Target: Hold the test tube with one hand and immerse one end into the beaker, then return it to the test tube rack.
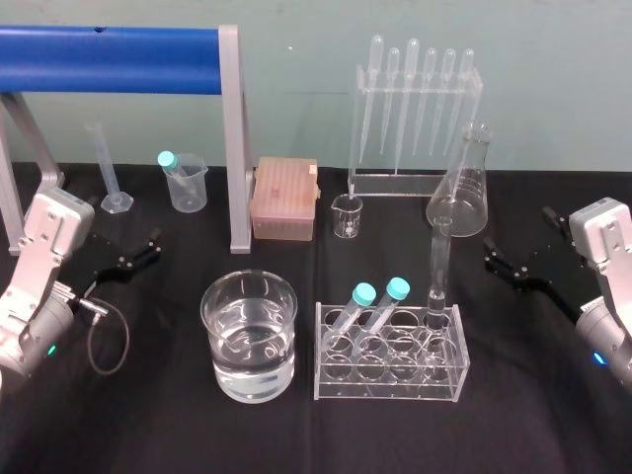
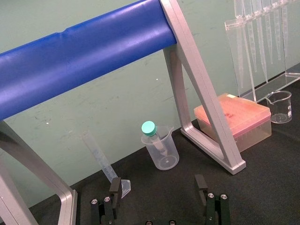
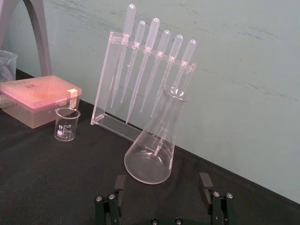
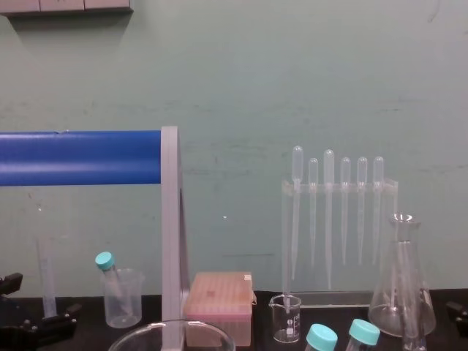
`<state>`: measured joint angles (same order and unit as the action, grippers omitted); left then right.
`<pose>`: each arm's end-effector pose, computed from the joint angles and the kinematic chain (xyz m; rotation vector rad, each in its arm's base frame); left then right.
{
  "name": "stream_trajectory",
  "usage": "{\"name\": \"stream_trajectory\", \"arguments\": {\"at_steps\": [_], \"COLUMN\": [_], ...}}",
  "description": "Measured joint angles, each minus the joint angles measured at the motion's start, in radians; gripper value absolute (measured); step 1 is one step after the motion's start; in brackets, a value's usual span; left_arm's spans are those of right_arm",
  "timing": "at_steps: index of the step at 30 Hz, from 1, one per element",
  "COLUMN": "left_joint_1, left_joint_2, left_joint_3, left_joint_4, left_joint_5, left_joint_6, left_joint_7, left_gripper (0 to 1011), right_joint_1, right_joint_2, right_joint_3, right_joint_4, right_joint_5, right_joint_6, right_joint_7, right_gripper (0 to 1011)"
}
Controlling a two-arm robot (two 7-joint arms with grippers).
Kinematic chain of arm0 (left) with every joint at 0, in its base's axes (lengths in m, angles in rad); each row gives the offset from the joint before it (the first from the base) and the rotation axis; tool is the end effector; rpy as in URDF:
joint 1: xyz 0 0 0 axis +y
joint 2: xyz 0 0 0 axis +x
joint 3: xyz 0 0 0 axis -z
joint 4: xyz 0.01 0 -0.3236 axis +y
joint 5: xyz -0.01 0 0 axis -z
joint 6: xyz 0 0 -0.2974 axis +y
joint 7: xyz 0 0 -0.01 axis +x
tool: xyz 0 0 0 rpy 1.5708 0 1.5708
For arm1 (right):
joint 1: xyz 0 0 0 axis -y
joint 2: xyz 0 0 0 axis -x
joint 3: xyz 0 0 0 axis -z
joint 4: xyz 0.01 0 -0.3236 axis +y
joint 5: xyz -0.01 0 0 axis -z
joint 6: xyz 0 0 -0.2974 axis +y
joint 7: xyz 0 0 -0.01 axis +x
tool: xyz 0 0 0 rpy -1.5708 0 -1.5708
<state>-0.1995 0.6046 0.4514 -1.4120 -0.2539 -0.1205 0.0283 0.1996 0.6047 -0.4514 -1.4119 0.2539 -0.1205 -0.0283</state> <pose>0.3528 0.1048 -0.3272 0.3044 -0.2850 1.2480 0.3528 -0.1048 -0.3272 -0.3045 -0.2851 -1.2480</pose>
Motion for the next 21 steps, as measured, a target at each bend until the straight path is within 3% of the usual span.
{"name": "stream_trajectory", "arguments": {"at_steps": [9, 12, 17, 21], "left_joint_1": [0.0, 0.0, 0.0, 0.0], "left_joint_2": [0.0, 0.0, 0.0, 0.0], "left_joint_3": [0.0, 0.0, 0.0, 0.0], "left_joint_4": [0.0, 0.0, 0.0, 0.0], "left_joint_5": [0.0, 0.0, 0.0, 0.0], "left_joint_6": [0.0, 0.0, 0.0, 0.0], "left_joint_7": [0.0, 0.0, 0.0, 0.0], "left_gripper": [1000, 1000, 1000, 1000], "right_joint_1": [0.0, -0.003, -0.015, -0.033], "right_joint_2": [0.0, -0.006, -0.018, -0.019], "right_joint_3": [0.0, 0.017, 0.075, 0.132], "right_joint_4": [0.0, -0.002, -0.026, -0.076], "right_joint_5": [0.0, 0.008, 0.079, 0.164], "right_joint_6": [0.0, 0.004, 0.005, -0.022], "right_joint_7": [0.0, 0.0, 0.019, 0.081], "right_gripper": [1002, 1002, 1002, 1002]}}
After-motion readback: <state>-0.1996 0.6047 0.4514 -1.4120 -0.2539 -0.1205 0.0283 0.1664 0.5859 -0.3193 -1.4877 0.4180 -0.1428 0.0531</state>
